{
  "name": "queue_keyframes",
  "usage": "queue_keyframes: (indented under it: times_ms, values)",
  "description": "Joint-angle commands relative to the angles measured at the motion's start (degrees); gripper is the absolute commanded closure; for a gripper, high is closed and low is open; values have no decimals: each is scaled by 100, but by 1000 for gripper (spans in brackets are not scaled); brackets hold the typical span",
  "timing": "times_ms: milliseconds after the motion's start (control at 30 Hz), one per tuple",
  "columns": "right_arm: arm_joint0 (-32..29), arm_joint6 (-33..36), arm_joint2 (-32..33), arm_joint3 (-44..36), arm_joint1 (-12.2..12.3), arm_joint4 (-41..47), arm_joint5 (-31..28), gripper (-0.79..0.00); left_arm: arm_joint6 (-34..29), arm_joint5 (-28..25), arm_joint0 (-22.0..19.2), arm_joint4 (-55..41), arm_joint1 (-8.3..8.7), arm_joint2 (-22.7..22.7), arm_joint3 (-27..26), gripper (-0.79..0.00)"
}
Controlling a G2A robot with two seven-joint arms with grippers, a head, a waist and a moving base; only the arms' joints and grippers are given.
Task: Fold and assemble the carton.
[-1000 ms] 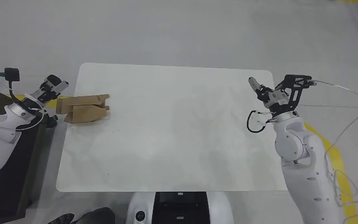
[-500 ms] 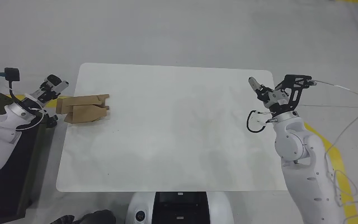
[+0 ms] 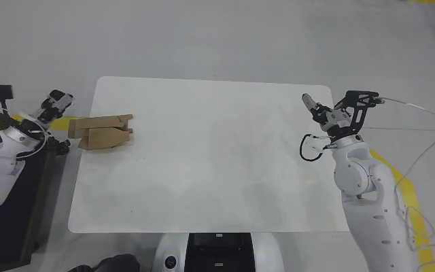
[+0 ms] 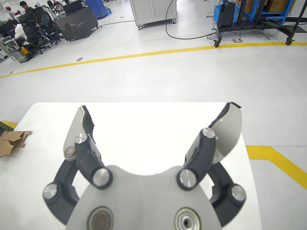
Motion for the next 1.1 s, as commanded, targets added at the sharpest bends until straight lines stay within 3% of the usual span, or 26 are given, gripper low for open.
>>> queue_keyframes:
  times_ms: [0,167,300,467,633,833,1067]
  values:
    - [0,0,0,0,0,0,0,-785,-537,113,64,-883,8,-41,120,-785]
    - [0,0,0,0,0,0,0,-785,-2268,764,170,-2870,-17,-203,614,-785]
    - [0,0,0,0,0,0,0,-785,-3458,1258,165,-4032,-164,-307,1267,-785]
    - [0,0,0,0,0,0,0,-785,-4193,1517,55,-4739,-422,-335,2038,-785]
    - [0,0,0,0,0,0,0,-785,-4459,1702,-249,-4559,-742,-152,2689,-785]
    - [0,0,0,0,0,0,0,-785,-3946,1848,-681,-4002,-1084,63,3422,-785]
    - [0,0,0,0,0,0,0,-785,-3273,2198,-1097,-2930,-1378,399,3791,-785]
